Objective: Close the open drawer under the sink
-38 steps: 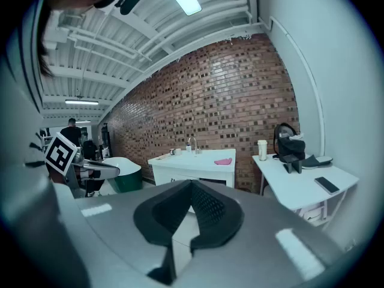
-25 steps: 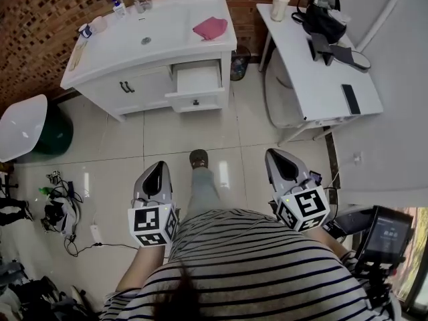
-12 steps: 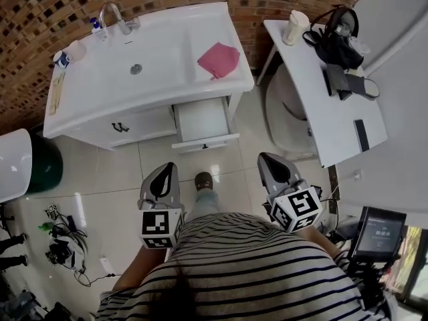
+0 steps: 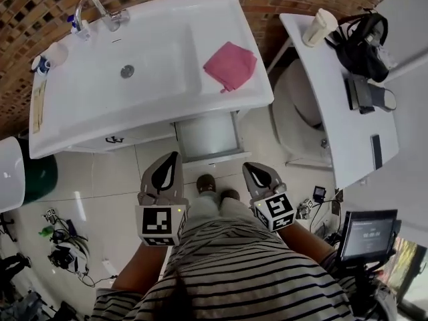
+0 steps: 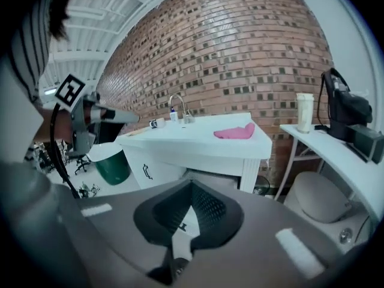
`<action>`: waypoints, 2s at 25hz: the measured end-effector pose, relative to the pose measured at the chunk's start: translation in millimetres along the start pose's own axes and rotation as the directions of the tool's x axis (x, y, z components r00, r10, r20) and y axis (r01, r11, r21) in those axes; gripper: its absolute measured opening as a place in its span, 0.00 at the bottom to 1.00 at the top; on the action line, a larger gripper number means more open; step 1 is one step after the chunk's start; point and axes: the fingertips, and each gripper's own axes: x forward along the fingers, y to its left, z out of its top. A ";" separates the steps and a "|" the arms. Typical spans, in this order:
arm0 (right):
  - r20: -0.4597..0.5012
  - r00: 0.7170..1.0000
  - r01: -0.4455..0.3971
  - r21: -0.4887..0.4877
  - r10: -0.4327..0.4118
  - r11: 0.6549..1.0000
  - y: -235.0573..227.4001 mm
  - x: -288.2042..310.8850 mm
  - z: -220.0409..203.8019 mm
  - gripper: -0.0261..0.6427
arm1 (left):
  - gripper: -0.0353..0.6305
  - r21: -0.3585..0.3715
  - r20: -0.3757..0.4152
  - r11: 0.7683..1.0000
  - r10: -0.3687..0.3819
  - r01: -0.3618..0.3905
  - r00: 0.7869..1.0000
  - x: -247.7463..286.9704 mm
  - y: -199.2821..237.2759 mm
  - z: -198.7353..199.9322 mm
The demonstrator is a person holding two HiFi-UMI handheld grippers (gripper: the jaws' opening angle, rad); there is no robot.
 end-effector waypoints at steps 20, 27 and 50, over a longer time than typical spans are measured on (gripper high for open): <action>-0.024 0.999 -0.023 -0.057 0.021 0.998 -28.9 119.1 -148.6 0.04 | 0.08 -0.054 -0.006 0.987 0.153 -0.153 0.988 56.6 22.5 -105.1; 0.002 1.000 0.003 -0.050 -0.003 0.999 -47.5 145.6 -129.0 0.04 | 0.08 -0.061 -0.021 0.983 0.172 -0.173 0.985 60.2 31.8 -103.2; -0.004 0.999 0.043 -0.016 -0.043 0.999 -95.4 248.8 -59.4 0.04 | 0.08 -0.061 -0.031 0.968 0.241 -0.242 0.970 55.6 72.0 -103.1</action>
